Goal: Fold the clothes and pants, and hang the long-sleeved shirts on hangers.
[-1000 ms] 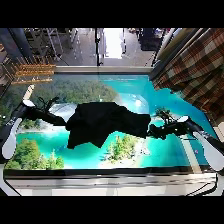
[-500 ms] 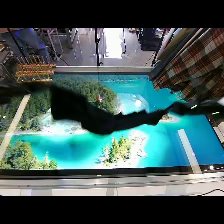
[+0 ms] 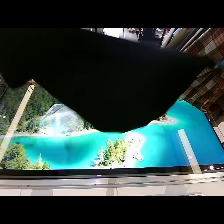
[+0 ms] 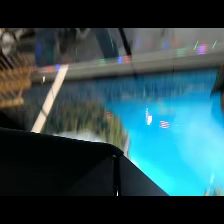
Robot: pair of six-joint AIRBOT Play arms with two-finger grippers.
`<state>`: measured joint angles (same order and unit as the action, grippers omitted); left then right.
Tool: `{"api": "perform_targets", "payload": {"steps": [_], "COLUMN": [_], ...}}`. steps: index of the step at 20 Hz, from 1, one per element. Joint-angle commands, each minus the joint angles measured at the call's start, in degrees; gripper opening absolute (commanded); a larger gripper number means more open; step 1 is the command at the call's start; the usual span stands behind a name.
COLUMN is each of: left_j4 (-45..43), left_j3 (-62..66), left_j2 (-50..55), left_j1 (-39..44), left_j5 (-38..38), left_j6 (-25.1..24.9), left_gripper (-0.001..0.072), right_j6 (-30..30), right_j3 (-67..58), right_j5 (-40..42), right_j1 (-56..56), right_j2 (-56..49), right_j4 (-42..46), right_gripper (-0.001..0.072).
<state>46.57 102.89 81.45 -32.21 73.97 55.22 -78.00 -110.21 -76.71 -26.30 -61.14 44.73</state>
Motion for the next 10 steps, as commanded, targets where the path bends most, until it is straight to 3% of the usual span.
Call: {"api": "perform_targets", "payload": {"steps": [1,4,7,10], "left_j4": [14.1,19.1,17.8,6.7], "left_j3": [0.1,0.1,0.1,0.1], "left_j2": [-5.0,-9.5,-14.0,-16.5], "left_j1": [-0.3,-0.3,-0.5,-1.5], "left_j5": [-4.4,-4.6,-4.5,-4.3], "left_j6": [-0.3,-0.7,-1.2,-4.4], "left_gripper": [0.0004,0.0004,0.0005,0.0006], "right_j6": [-0.5,2.5,8.9,10.2], "right_j3": [-13.0,-14.9,-14.9,-14.9], "right_j5": [6.6,17.3,19.5,17.7], "right_j1": [-0.1,-0.1,-0.1,-0.1], "right_j2": [0.7,4.7,9.5,12.5], "right_j4": [0.4,1.2,4.2,8.7], "right_gripper": [0.0011,0.0011,0.0011,0.0011]}}
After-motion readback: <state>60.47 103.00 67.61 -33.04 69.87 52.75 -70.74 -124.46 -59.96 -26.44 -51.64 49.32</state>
